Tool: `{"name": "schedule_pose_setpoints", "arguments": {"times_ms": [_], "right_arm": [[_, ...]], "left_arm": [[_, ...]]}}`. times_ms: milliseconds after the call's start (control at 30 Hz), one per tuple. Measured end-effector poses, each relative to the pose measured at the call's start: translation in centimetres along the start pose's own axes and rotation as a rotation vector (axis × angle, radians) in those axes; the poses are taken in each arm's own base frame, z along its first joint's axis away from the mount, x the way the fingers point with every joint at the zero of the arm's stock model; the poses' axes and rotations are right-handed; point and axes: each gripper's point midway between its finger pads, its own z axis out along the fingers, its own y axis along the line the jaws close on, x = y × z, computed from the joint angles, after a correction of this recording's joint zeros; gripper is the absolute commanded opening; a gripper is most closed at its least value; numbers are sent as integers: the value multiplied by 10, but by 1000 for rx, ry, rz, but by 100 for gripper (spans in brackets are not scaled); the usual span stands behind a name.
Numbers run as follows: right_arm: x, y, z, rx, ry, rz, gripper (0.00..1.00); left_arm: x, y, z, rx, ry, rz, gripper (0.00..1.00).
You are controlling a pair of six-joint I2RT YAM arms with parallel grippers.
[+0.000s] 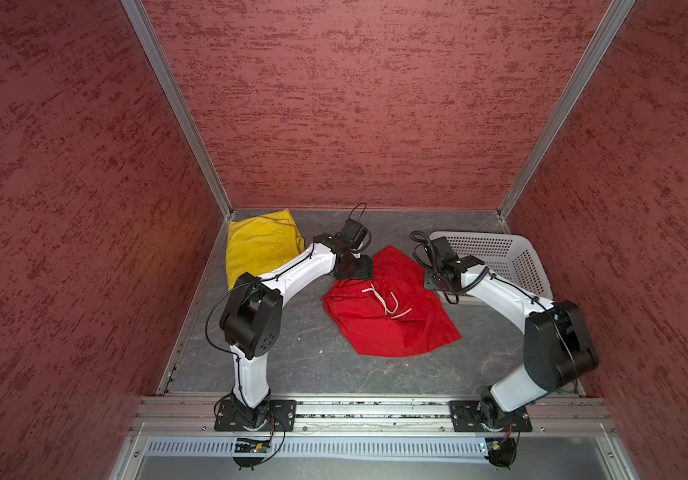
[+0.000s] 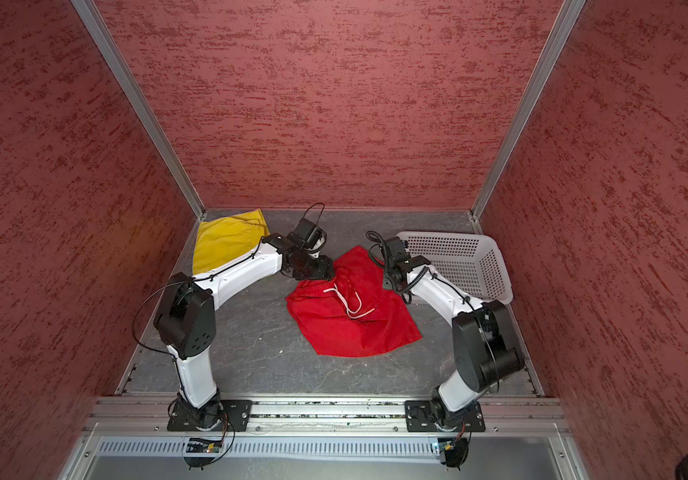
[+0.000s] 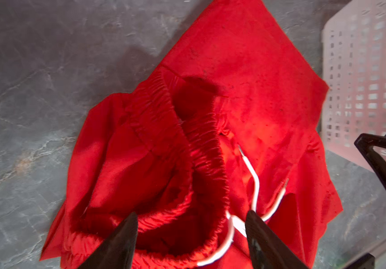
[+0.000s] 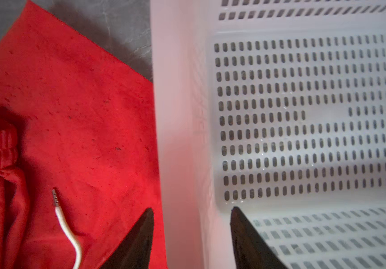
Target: Fold and stack the shorts
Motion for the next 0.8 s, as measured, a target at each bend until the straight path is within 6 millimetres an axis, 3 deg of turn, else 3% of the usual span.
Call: {"name": "schedule_pose_setpoints", "arguments": {"times_ms": [133,367,467,700,733,800], "right_arm": [[-21,16,8,-32,-11,-63,29],[-66,34,24,-7,-67,-192,18],[-84,42,33,6,-97,-257,16],[-105,40,43,48,-125,-300,14],[-106,37,44,52,-126,-295,16],[-109,32,45,57,-130,-281,29]], "left_arm": [[1,5,2,-9,12,-7,65],[2,5,4,-3,20,-4,63],[6,6,7,-4,32,-5,63],[13,8,12,-5,56,-9,69],[13,8,12,-5,57,-9,71],[13,8,12,-4,57,-8,74]]}}
